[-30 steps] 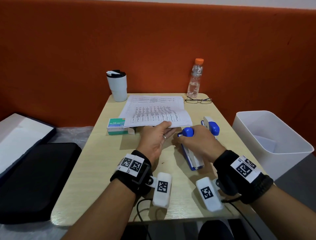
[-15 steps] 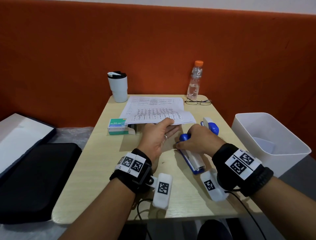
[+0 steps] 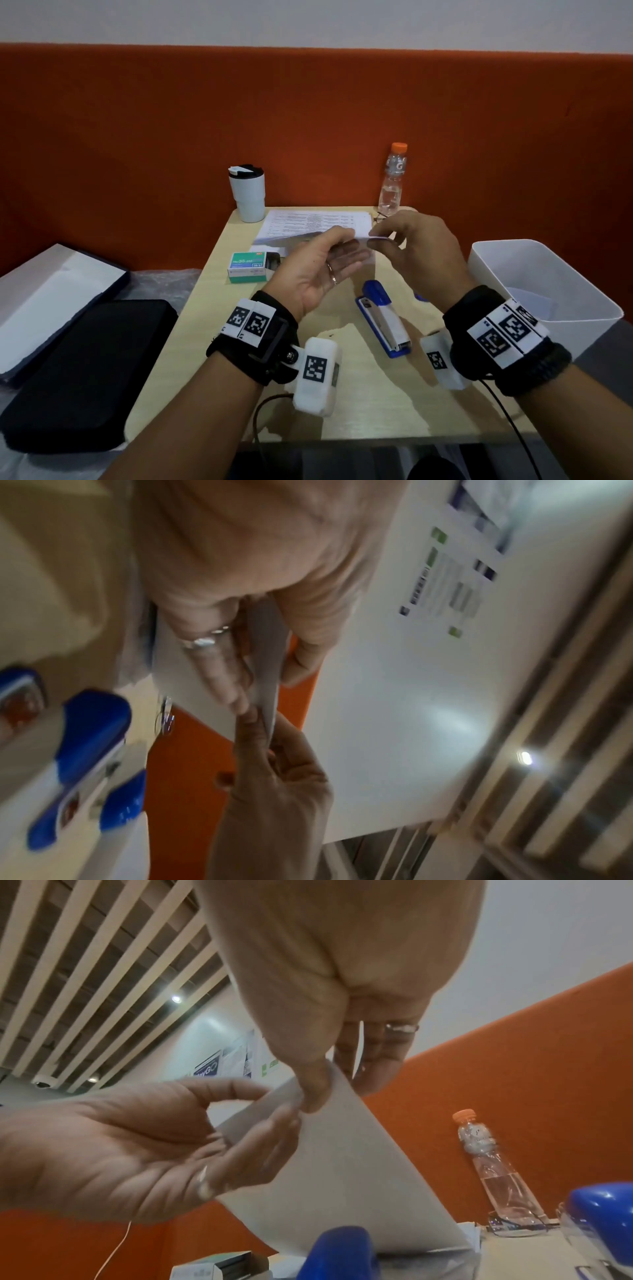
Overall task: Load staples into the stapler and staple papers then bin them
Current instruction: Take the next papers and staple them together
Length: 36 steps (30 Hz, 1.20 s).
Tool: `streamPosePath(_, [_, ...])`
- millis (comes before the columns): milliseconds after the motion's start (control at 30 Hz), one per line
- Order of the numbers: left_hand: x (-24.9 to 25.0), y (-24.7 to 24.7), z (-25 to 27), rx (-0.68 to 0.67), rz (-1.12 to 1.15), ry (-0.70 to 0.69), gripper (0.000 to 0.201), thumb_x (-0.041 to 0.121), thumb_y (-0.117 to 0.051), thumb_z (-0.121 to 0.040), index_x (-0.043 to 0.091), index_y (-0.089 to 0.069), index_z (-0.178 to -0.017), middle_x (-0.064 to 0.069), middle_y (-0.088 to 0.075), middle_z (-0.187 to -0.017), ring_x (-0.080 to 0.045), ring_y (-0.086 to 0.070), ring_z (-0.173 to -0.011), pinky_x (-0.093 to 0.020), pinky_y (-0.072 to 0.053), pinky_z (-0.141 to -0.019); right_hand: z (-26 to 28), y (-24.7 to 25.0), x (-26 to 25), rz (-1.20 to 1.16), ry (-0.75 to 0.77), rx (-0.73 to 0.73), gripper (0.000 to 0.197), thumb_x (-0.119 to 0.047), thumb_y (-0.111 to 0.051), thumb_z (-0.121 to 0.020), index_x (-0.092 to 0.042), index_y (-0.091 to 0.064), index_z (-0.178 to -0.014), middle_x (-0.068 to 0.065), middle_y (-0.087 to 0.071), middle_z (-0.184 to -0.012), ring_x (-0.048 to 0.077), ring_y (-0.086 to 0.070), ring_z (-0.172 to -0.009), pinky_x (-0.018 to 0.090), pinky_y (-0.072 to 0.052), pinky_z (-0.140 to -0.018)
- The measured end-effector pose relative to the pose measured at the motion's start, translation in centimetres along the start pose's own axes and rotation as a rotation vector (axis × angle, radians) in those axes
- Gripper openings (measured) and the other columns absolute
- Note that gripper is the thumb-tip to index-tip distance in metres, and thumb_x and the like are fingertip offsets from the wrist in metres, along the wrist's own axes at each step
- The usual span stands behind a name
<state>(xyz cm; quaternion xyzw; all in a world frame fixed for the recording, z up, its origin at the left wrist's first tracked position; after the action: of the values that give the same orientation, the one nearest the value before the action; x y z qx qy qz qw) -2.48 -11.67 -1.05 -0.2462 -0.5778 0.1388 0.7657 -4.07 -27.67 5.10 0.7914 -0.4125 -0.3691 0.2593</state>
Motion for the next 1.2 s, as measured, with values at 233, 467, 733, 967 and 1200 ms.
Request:
streamPosePath(233, [5.3, -1.5, 3.4, 0.265, -1.201, -0.771, 0.014, 0.029, -0.082, -0.082, 0.025, -0.068, -0.081, 0.012, -0.070, -0.080, -0.005, -0.067, -0.072, -0.034, -0.061, -0.070, -0.6, 0.2, 1.3, -0.207, -0.110, 0.066, 0.011, -0.033, -0.080, -0.093, -0.023, -0.083, -0.097, -0.013, -0.076, -0.090, 0.008, -0.068, -0.085, 0.040, -0.058, -0.077])
streamPosePath(467, [6.1, -3.2, 3.1, 0.261, -1.500, -0.860, 0.025, 0.039, -0.072, -0.094, 0.034, -0.073, -0.119, 0.010, -0.073, -0.112, -0.013, -0.066, -0.096, -0.032, -0.056, -0.082, -0.4, -0.5, 2.0, -0.405, -0.221, -0.020, 0.009, -0.018, -0.067, -0.104, -0.018, -0.076, -0.102, 0.000, -0.074, -0.083, 0.015, -0.073, -0.070, 0.028, -0.061, -0.058])
streamPosePath(733, [5.2, -2.2, 1.3, 0.274, -1.368, -0.681, 0.018, 0.039, -0.067, -0.098, 0.035, -0.073, -0.114, 0.006, -0.074, -0.108, -0.018, -0.074, -0.085, -0.041, -0.062, -0.082, 0.5, -0.7, 2.3, -0.544, -0.258, -0.084, 0.023, -0.017, -0.055, -0.109, -0.002, -0.071, -0.103, 0.017, -0.073, -0.078, 0.011, -0.062, -0.066, 0.035, -0.056, -0.072])
streamPosePath(967, [5.0, -2.2, 1.0, 0.257, -1.313, -0.650, 0.015, 0.036, -0.065, -0.100, 0.033, -0.072, -0.114, 0.007, -0.072, -0.108, -0.015, -0.073, -0.085, -0.040, -0.062, -0.084, 1.0, -0.6, 2.4, -0.612, -0.298, -0.090, 0.021, -0.017, -0.054, -0.110, -0.006, -0.072, -0.110, 0.020, -0.072, -0.079, 0.000, -0.062, -0.057, 0.014, -0.054, -0.059])
streamPosePath(1200, [4.6, -2.2, 0.9, 0.253, -1.300, -0.644, 0.016, 0.038, -0.067, -0.099, 0.032, -0.072, -0.113, 0.008, -0.070, -0.110, -0.017, -0.073, -0.088, -0.039, -0.063, -0.082, 1.3, -0.3, 2.4, -0.629, -0.318, -0.057, 0.017, -0.018, -0.056, -0.109, -0.012, -0.073, -0.108, 0.017, -0.073, -0.079, 0.000, -0.063, -0.058, 0.016, -0.056, -0.061])
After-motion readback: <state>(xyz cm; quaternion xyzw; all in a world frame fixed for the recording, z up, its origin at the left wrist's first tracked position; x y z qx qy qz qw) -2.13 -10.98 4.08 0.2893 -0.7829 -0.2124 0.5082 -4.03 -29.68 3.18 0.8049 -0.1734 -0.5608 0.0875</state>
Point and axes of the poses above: each hand's wrist, its own z-axis away from the middle knuckle, its own y-axis out of the back of the hand, x = y × z, the point moved 7 cm from there along -z, towards the middle knuckle
